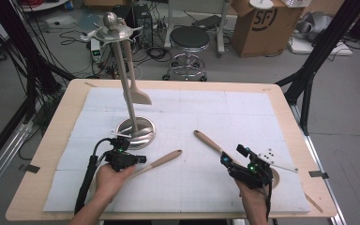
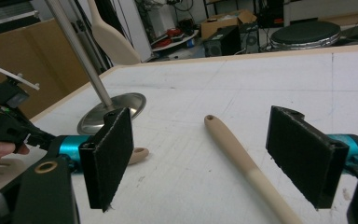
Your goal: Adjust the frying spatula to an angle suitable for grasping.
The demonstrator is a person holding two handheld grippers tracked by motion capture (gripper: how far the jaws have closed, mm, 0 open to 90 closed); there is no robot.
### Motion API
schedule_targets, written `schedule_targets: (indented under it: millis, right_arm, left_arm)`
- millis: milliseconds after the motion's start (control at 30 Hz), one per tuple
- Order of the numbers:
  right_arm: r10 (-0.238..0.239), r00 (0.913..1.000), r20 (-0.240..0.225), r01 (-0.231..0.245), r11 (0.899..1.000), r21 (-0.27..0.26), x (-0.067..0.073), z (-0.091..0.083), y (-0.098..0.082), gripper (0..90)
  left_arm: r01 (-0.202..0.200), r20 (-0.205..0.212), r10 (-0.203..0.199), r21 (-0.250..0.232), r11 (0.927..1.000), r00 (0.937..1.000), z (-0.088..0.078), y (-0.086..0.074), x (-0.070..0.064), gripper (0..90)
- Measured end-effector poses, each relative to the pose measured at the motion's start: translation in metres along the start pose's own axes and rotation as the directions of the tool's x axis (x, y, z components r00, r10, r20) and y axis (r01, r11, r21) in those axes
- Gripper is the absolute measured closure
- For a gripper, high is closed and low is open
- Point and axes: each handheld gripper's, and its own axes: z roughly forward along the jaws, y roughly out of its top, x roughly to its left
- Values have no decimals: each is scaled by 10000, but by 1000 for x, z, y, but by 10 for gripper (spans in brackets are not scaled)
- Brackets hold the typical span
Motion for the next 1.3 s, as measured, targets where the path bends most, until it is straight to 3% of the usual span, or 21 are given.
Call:
schedule_targets:
  millis: [200,400,533,667,1033,1300]
  right_arm:
    - [-44,10000,-8,44,10000,-43,0,0,0,224]
    - [14,10000,0,-14,10000,-31,0,0,0,224]
    - [12,10000,9,-12,10000,-33,0,0,1,224]
    - [-10,10000,-7,10,10000,-48,0,-1,1,224]
    - [-40,10000,12,41,10000,-81,0,-1,1,224]
    - [-32,10000,0,32,10000,-23,1,0,0,224]
  left_arm:
    - [-360,-574,390,527,9980,9976,8,-1,0,899]
    - [-574,-653,616,643,9963,9960,6,-4,-5,898]
    - [-645,-477,674,605,9961,9966,2,-7,-9,898]
    - [-379,-215,388,417,9984,9990,-1,-12,-7,898]
    - [-724,-154,731,421,9965,9972,-6,-18,-6,897]
    - [-520,462,515,92,9986,9976,-19,-23,2,897]
